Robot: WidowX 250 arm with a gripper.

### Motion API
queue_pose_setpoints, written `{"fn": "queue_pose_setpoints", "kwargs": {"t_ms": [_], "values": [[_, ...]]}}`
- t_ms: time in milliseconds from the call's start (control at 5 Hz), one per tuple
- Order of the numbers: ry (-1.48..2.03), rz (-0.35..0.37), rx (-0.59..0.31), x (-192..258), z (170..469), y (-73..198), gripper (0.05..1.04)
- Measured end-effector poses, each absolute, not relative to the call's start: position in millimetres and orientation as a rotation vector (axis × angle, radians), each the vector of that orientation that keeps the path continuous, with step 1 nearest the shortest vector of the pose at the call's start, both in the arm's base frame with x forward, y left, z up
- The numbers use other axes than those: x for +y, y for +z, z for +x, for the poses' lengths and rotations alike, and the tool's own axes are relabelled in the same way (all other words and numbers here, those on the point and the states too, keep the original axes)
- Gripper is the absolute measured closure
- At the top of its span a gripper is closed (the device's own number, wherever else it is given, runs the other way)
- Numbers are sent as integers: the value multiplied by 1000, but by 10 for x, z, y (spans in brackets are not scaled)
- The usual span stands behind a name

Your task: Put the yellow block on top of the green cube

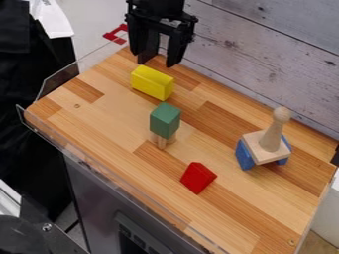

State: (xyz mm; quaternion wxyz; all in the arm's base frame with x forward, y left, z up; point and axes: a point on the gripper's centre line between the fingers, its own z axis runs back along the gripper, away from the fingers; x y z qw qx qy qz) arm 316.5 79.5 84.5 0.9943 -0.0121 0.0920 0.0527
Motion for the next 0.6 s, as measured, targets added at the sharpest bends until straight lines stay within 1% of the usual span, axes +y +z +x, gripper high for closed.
{"fn": "queue_pose_setpoints", "kwargs": {"t_ms": [200,400,600], "values": [[108,-36,224,778,3126,723,84],[271,-53,212,719,3086,619,84],[493,-104,127,725,3020,649,84]]}}
